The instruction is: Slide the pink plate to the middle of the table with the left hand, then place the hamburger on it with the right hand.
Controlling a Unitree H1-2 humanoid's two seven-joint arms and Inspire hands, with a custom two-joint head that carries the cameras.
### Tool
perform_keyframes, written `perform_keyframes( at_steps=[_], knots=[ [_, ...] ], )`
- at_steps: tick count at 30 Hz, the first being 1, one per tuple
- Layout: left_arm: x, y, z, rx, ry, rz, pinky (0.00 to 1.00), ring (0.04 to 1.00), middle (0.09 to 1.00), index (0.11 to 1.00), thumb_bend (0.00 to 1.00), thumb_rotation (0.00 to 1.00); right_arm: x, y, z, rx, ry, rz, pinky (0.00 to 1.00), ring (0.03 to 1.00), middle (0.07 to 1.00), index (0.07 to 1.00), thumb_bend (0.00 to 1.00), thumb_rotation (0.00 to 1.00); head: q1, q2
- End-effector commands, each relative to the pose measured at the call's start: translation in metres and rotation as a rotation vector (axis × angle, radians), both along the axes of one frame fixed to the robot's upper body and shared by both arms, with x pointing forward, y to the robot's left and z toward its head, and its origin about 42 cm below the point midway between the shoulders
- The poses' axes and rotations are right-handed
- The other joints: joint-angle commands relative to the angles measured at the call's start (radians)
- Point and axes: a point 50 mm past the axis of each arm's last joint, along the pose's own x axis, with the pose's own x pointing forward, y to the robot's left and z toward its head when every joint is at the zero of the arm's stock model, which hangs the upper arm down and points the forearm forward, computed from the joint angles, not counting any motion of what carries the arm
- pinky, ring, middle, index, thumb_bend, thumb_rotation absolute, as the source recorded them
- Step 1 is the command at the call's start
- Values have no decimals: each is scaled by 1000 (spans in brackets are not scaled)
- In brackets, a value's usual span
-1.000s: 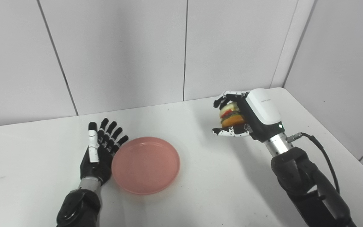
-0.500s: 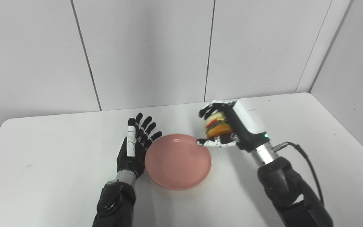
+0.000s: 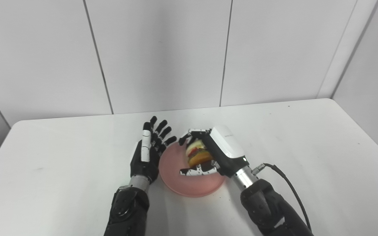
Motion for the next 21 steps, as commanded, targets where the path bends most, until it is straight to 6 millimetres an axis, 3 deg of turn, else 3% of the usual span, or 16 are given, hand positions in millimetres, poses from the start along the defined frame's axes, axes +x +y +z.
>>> perform_keyframes(
  at_steps=[1,10,16,17,18,19,21],
  knots=[
    [-1,-3,-7,18,39,1,769,904,926,1000,877,868,10,10,17,33,-105,49,242,308,415,533,514,0,11,-3],
    [-4,-5,-10,18,54,-12,779,911,937,1000,859,865,25,10,-18,70,-78,60,227,294,413,529,513,0,24,-8],
    [-5,-5,-10,26,56,-16,778,913,930,1000,863,869,21,9,-15,51,-79,53,265,335,426,540,515,4,27,-4],
    [-5,-5,-10,31,56,-16,739,912,933,1000,881,874,20,8,-14,42,-79,55,331,400,495,511,511,112,27,-4],
    [-5,-5,-10,39,51,-14,718,909,932,1000,881,881,20,7,-13,38,-79,67,382,446,543,590,611,289,27,-5],
    [-5,-5,-10,43,46,-12,715,908,932,1000,881,882,19,6,-11,35,-82,83,391,454,551,608,633,323,23,-1],
    [-4,-5,-10,46,39,-11,717,905,927,1000,874,886,18,4,-9,29,-86,112,481,540,630,690,723,503,20,0]
  ],
)
